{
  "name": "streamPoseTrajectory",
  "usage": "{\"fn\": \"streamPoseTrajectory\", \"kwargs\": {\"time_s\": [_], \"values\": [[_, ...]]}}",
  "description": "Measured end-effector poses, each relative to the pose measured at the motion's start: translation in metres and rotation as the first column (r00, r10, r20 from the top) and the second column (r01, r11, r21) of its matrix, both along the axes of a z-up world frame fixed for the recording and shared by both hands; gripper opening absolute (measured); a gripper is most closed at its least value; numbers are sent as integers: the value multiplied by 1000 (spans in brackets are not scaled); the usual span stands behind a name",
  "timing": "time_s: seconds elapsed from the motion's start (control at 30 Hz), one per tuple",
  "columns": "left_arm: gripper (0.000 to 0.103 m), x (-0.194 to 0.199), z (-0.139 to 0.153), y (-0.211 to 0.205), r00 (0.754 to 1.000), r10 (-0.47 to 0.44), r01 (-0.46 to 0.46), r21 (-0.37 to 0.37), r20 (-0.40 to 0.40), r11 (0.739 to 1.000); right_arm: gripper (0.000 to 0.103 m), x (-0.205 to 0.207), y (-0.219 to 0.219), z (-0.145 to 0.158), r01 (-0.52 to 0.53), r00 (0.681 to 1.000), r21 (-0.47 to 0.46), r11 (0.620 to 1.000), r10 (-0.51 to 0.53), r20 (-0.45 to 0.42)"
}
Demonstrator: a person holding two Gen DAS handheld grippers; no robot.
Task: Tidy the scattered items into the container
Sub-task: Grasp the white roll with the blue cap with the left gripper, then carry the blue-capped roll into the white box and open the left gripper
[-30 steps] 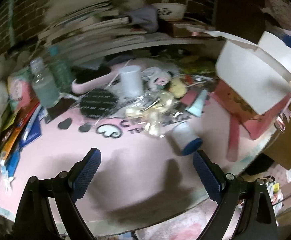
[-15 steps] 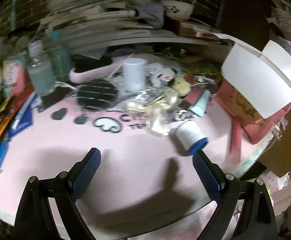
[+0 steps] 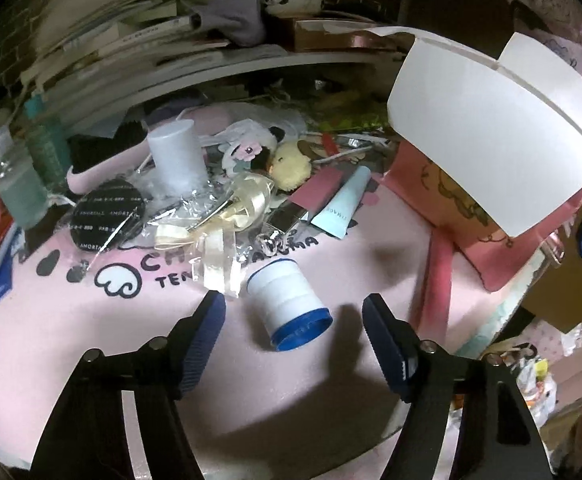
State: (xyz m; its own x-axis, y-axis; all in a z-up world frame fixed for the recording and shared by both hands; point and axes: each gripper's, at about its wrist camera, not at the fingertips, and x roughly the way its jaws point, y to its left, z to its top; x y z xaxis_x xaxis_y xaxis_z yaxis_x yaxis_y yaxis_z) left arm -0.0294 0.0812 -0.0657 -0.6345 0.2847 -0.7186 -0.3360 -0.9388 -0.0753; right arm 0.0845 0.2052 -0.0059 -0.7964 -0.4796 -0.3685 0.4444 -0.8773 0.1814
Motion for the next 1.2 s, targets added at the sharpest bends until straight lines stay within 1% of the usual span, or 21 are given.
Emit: {"fn": "streamPoseTrajectory", "kwargs": {"time_s": [0.03, 0.07, 0.1, 0.13, 0.17, 0.33, 0.5, 0.6, 0.67, 0.77, 0.87, 0.93, 1.03, 1.13, 1.2], "values": [[48, -1, 0, 0, 1000, 4, -4, 0, 1, 1000, 93, 0, 1, 0, -3, 1000, -2, 1000, 3, 1], [43, -1, 1, 0, 1000, 8, -8, -4, 3, 1000, 93, 0, 3, -1, -6, 1000, -6, 1000, 6, 2], [42, -1, 1, 0, 1000, 10, -10, -8, 6, 1000, 93, 1, 4, -1, -8, 1000, -10, 1000, 8, 2], [36, -1, 1, 0, 1000, 12, -12, -11, 10, 1000, 93, 1, 5, -2, -10, 1000, -15, 1000, 10, 4], [35, -1, 2, -1, 1000, 15, -14, -11, 13, 1000, 93, 1, 7, -2, -13, 1000, -18, 1000, 13, 4], [35, 3, 3, -7, 999, 24, -24, -16, 24, 1000, 93, 2, 9, -2, -15, 1000, -20, 1000, 15, 3], [35, 12, 15, -14, 1000, 31, -31, -11, 1, 999, 93, 2, 8, -2, -15, 1000, -17, 1000, 15, 0], [35, 15, 27, -18, 999, 35, -35, -7, -24, 999, 93, 3, 8, -3, -15, 1000, -12, 1000, 15, -1], [35, 14, 38, -19, 998, 37, -38, -18, -45, 999, 93, 3, 9, -4, -18, 1000, -20, 1000, 18, -4], [35, 12, 57, -18, 997, 17, -18, -11, -70, 1000, 93, 3, 11, -4, -18, 1000, -31, 999, 18, -1], [35, 8, 77, -11, 994, -5, 2, -28, -109, 1000, 93, 4, 11, -2, -20, 1000, -32, 999, 20, -12], [35, 5, 92, -5, 991, -28, 25, -25, -129, 999, 93, 6, 11, 0, -21, 1000, -29, 999, 20, -24], [35, 1, 112, 7, 986, -82, 83, -2, -147, 997, 93, 6, 14, 0, -27, 999, -29, 999, 26, -26], [35, -5, 129, 30, 973, -171, 174, 8, -152, 985, 93, 7, 16, -3, -35, 999, -32, 999, 34, -20], [35, -9, 135, 47, 964, -225, 228, 7, -140, 974, 93, 9, 17, -5, -38, 999, -31, 999, 38, -16]]}}
